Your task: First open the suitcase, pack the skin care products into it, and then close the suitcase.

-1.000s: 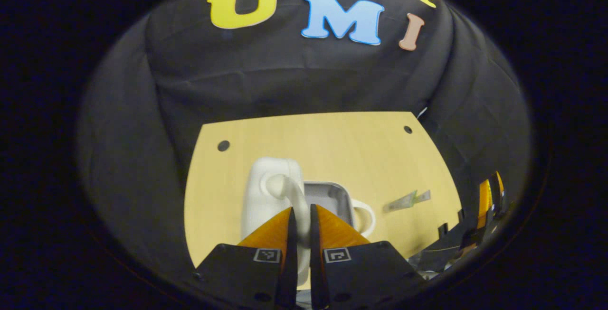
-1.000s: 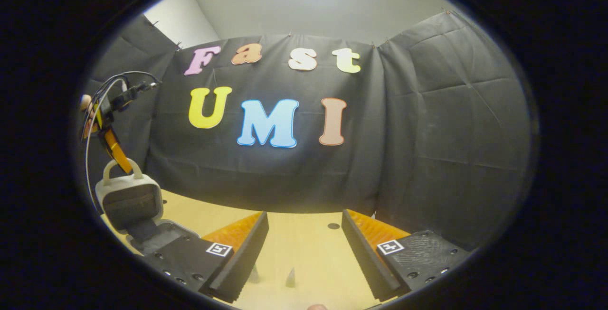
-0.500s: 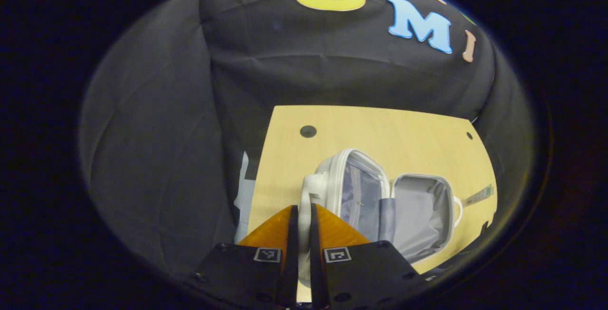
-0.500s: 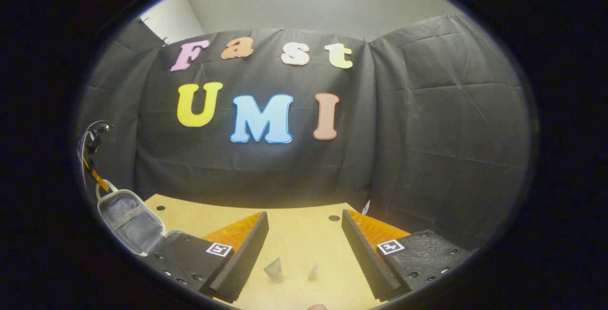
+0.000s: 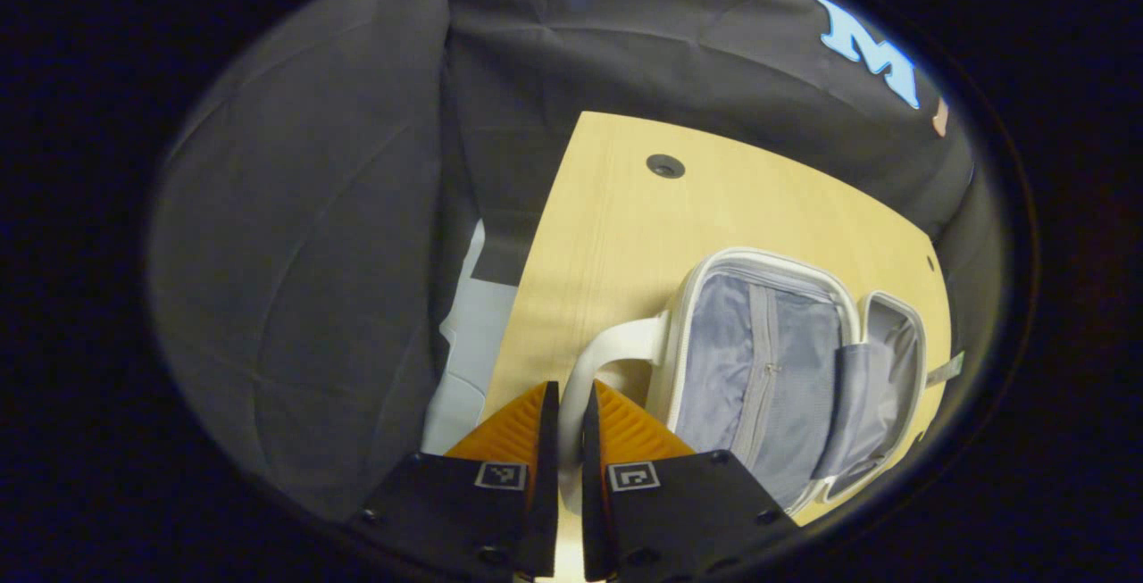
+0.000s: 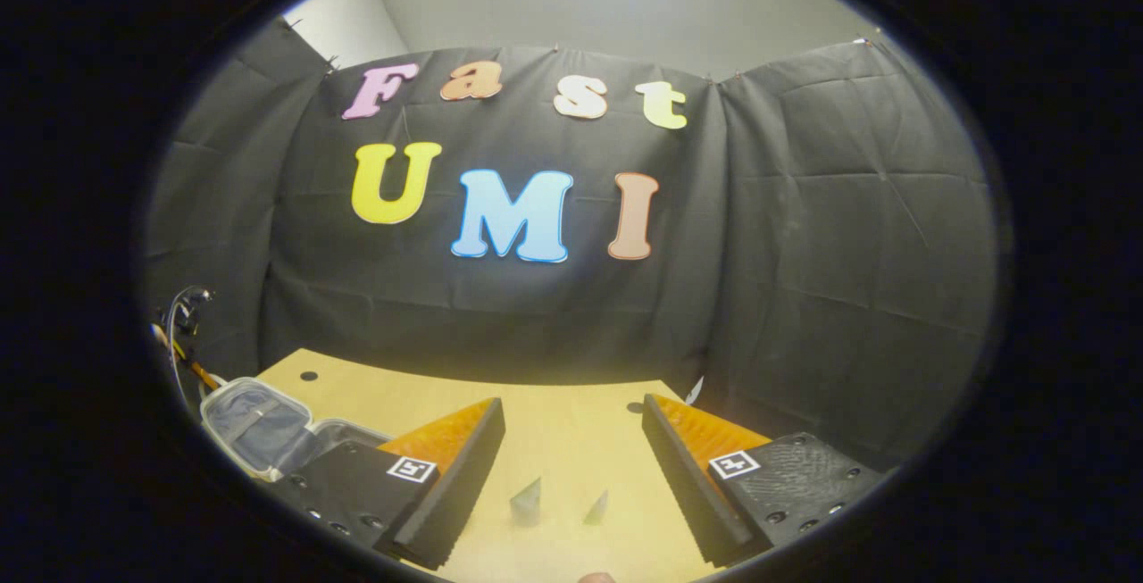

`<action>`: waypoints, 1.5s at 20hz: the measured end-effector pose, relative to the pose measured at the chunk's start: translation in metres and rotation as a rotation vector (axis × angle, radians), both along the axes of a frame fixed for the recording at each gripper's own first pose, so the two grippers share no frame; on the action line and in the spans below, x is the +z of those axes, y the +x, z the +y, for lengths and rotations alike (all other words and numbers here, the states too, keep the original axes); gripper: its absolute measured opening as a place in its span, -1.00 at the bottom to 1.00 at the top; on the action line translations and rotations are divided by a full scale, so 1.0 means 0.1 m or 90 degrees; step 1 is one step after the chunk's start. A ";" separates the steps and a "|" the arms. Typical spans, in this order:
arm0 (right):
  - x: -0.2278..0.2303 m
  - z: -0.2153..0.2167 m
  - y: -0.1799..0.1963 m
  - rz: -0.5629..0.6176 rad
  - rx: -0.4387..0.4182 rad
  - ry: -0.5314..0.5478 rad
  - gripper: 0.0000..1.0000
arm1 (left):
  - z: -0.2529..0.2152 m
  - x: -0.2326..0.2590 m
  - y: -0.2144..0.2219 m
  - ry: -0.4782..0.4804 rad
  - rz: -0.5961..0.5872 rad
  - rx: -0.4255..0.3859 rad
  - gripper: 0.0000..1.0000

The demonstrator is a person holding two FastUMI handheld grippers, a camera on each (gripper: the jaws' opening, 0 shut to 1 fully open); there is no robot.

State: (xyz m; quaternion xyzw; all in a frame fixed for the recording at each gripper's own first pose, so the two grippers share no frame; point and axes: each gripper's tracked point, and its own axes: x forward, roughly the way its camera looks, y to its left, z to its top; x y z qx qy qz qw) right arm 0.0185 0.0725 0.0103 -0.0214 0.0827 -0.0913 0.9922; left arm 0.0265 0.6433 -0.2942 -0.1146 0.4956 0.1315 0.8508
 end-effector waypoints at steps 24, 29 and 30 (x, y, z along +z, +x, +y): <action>-0.32 -0.75 0.09 -0.006 0.042 0.032 0.89 | -3.32 2.12 0.96 0.063 -0.595 -0.049 0.77; -0.44 -1.02 0.14 0.010 0.040 0.043 0.89 | -5.38 2.08 1.06 0.011 -0.630 -0.202 0.76; -0.47 -1.06 0.14 0.013 0.040 0.043 0.87 | -5.67 2.07 1.06 0.001 -0.633 -0.225 0.75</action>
